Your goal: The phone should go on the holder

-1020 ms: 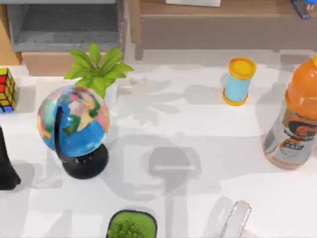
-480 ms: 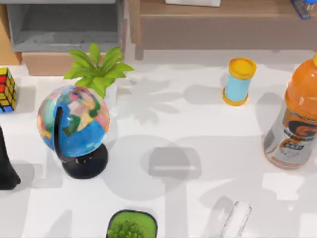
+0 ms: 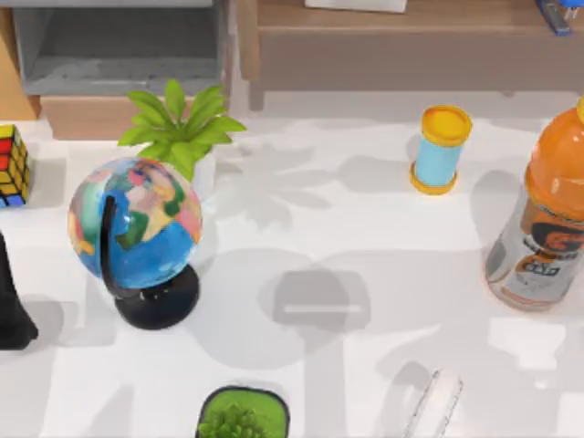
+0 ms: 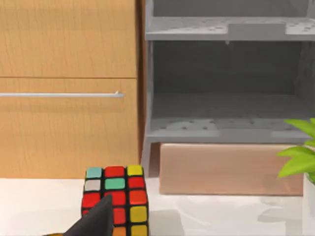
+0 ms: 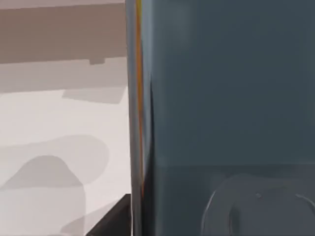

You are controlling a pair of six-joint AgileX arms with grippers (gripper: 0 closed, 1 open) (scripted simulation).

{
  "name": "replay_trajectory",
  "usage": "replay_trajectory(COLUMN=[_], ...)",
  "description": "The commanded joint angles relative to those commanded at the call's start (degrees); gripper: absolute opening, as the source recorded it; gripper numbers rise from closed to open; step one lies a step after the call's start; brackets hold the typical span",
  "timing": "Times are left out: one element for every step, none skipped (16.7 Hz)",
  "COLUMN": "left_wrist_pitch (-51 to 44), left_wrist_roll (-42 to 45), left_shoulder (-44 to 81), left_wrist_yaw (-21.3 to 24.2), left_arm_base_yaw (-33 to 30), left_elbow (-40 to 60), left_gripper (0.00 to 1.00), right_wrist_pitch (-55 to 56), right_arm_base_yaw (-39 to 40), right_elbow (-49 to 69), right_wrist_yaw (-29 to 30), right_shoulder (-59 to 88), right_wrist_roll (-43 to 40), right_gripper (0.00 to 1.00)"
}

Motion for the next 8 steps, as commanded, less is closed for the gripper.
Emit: replay_trajectory(left_wrist_pitch=[0.00, 0.00, 0.00, 0.00, 0.00, 0.00, 0.00, 0.00], left_wrist_roll=[0.00, 0.00, 0.00, 0.00, 0.00, 0.00, 0.00, 0.00], left_shoulder=[0.00, 0.00, 0.00, 0.00, 0.00, 0.00, 0.00, 0.00], left_wrist_yaw=[0.00, 0.00, 0.00, 0.00, 0.00, 0.00, 0.00, 0.00], left_arm_base_yaw=[0.00, 0.00, 0.00, 0.00, 0.00, 0.00, 0.00, 0.00], left_elbow=[0.00, 0.00, 0.00, 0.00, 0.00, 0.00, 0.00, 0.00], left_gripper=[1.00, 1.00, 1.00, 1.00, 1.00, 1.00, 1.00, 1.00], right_wrist_pitch=[0.84, 1.94, 3.19, 4.53, 5.86, 7.12, 8.28, 9.32], right_arm_base_yaw=[-0.40, -0.72, -0.88, -0.87, -0.68, -0.28, 0.31, 1.06], right_elbow=[0.11, 0.22, 0.36, 0.55, 0.76, 0.97, 1.20, 1.51], right_wrist_yaw=[0.38, 0.73, 1.02, 1.25, 1.43, 1.55, 1.61, 1.62], right_shoulder=[0.44, 1.17, 2.16, 3.37, 4.75, 6.26, 7.86, 9.53], right_wrist_roll=[-0.03, -0.04, 0.00, 0.12, 0.32, 0.59, 0.90, 1.20], right_gripper=[0.00, 0.00, 0.00, 0.00, 0.00, 0.00, 0.00, 0.00])
